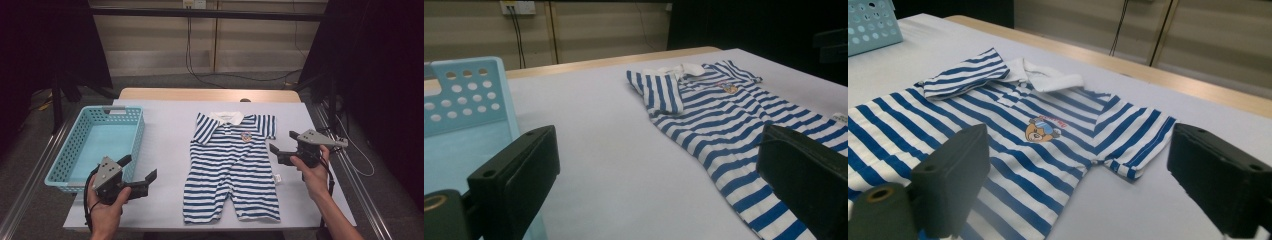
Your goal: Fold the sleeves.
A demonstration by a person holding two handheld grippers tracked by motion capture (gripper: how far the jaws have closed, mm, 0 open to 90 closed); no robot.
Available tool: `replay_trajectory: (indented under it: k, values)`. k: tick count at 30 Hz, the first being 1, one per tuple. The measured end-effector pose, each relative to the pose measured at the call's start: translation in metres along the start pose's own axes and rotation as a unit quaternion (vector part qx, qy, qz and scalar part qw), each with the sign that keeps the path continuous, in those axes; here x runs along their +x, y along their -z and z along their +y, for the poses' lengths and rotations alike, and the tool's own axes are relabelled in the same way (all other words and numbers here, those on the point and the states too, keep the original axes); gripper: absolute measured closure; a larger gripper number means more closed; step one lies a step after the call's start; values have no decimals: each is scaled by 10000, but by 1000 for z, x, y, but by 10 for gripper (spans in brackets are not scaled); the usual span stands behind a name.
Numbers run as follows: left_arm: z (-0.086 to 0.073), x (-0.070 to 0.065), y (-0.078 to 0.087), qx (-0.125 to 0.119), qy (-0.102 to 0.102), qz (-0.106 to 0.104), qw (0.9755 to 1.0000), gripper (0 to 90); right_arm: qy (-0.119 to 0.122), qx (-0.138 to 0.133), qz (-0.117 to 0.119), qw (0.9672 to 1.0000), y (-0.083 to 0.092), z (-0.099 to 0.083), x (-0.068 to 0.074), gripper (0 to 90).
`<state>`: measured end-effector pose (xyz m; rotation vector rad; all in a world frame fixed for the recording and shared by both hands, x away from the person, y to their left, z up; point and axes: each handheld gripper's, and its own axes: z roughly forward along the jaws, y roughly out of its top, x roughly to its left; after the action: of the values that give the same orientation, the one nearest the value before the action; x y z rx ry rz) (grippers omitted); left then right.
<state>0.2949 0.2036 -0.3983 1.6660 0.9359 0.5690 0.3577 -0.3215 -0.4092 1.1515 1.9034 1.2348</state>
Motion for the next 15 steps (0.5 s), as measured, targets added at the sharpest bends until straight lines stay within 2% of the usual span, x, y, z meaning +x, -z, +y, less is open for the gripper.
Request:
replay_trajectory:
  k: [1,2,4,8,9,12,14,15]
  values:
    - [-1,1,2,71,-34,15,10000,39,-45,69,44,10000,-2,1,-2,122]
    - [-2,0,2,43,-7,7,10000,39,-41,105,57,9999,-4,2,-4,121]
    - [-6,0,5,90,-57,21,9999,39,-79,257,1,9996,-8,3,-7,122]
    - [-9,2,10,11,-24,102,9999,39,-126,442,52,9989,-17,6,-13,111]
    - [-10,3,10,-9,17,84,10000,39,-146,471,60,9988,-19,7,-14,113]
    - [-9,2,8,66,-85,82,9999,39,-184,605,16,9980,-27,11,-18,114]
    - [-9,1,6,71,-63,89,9999,39,-129,702,-8,9974,-33,13,-23,113]
    - [-9,1,5,85,-78,76,9999,39,-200,699,3,9974,-36,15,-25,114]
